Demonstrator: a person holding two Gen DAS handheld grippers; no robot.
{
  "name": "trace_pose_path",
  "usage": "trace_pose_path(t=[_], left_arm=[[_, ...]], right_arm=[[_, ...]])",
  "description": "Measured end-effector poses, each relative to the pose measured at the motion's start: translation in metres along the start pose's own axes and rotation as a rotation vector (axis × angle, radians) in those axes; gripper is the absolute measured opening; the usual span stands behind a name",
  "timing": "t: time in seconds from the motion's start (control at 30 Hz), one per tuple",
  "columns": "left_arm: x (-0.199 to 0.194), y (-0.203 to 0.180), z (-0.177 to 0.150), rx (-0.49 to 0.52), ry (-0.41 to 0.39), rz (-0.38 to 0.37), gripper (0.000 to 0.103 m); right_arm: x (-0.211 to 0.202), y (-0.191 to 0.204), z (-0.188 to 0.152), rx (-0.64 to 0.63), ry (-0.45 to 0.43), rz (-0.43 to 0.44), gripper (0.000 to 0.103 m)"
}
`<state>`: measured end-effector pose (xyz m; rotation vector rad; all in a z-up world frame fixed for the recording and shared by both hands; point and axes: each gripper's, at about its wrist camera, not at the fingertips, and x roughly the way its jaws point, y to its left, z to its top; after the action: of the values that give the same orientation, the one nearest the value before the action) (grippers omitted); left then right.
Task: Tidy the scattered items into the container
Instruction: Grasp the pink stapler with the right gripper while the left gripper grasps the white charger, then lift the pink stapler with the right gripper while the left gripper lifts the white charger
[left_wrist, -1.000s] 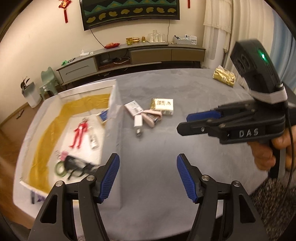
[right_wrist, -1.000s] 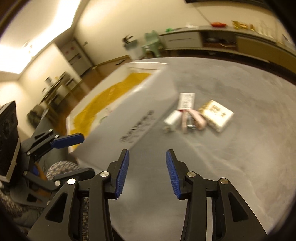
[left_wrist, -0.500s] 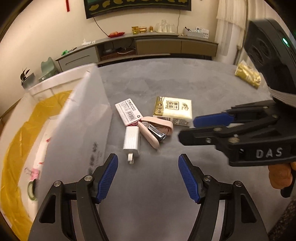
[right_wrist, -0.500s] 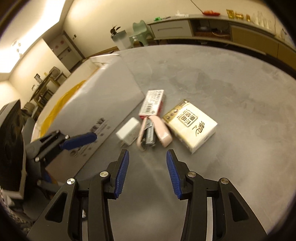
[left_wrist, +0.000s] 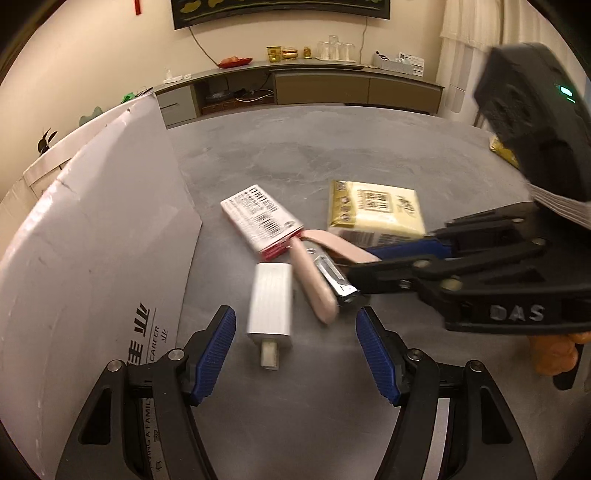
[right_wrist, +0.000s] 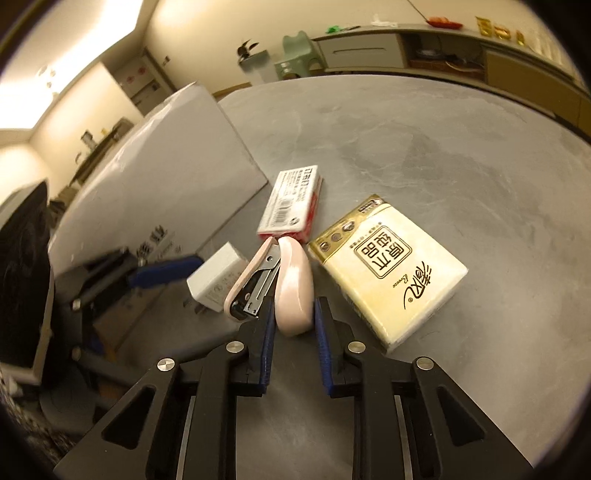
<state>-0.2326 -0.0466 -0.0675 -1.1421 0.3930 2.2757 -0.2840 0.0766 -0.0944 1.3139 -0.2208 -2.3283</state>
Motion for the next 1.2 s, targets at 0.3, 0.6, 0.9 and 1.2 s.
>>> trace_pose_path(t=[0.3, 0.6, 0.9, 1.2], left_arm=[[0.011, 0.003, 0.007, -0.048, 0.010, -0.138, 0.043], [-0.015, -0.013, -0.004, -0.020, 0.014, -0.295, 0.068], [0.005, -0.006, 0.015, -0.075, 0.022, -0.280, 0.056], [0.012, -0.013, 0.008, -0.070, 0.032, -0.203, 0.022]], right_arm=[[-0.030, 0.002, -0.012, -0.065, 0.071, -0.176, 0.021], [-0.059, 0.001, -0.032, -0.062, 0.073, -0.251, 0.019], [-0.076, -0.010, -0.051, -0.024, 0.092, -0.279, 0.019], [-0.067, 0.001, -0.062, -0.001, 0.081, -0.284, 0.019]])
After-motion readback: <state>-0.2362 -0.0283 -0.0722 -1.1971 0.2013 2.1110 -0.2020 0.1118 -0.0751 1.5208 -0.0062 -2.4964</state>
